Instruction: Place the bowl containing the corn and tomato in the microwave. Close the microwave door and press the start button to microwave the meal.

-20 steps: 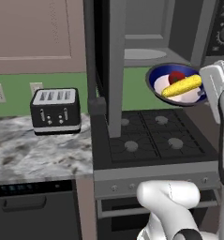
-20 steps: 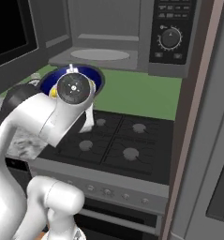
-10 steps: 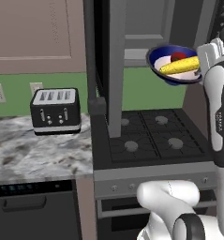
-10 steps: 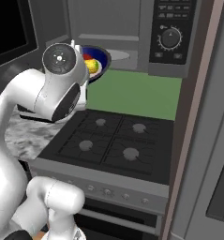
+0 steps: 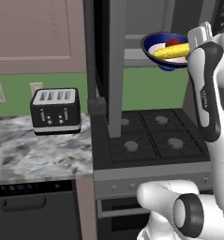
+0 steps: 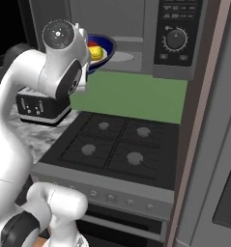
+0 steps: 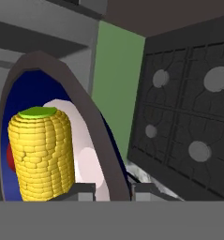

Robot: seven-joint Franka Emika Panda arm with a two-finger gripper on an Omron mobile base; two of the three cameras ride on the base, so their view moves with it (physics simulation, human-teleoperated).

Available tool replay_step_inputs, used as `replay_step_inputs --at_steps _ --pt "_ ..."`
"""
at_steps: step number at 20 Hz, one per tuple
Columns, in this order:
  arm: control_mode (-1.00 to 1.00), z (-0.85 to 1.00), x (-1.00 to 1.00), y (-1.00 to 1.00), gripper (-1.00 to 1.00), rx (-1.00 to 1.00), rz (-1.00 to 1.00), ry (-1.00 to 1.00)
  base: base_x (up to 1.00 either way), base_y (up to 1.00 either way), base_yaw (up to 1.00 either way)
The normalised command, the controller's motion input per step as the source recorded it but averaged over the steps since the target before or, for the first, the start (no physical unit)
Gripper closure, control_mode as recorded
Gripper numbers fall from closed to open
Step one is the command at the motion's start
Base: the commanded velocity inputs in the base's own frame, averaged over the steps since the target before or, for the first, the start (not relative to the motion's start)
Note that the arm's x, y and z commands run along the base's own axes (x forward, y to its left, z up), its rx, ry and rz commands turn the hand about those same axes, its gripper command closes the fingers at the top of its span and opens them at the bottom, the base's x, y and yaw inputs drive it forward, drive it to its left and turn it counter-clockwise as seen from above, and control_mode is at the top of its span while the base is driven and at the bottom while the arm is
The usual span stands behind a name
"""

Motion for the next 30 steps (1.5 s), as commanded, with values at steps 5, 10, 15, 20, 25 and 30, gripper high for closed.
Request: replay_step_inputs --at_steps 5,10,15,20,25,30 --pt "-1.00 0.04 0.46 0.08 1.00 0.02 -0.04 0.00 0.00 0.00 0.00" --pt "-1.00 0.00 0.43 0.03 1.00 0.04 -0.04 0.00 0.00 0.00 0.00" --pt "-1.00 0.01 0.48 0.00 1.00 0.09 -0.05 0.00 0.00 0.00 0.00" --pt "-1.00 0.00 0.48 0.01 1.00 0.03 -0.02 0.00 0.00 0.00 0.00" --pt "-1.00 0.00 0.54 0.00 1.00 0.00 0.00 0.00 0.00 0.00 0.00" --pt "-1.00 0.00 0.54 0.00 1.00 -0.05 0.00 0.01 0.00 0.00 0.00"
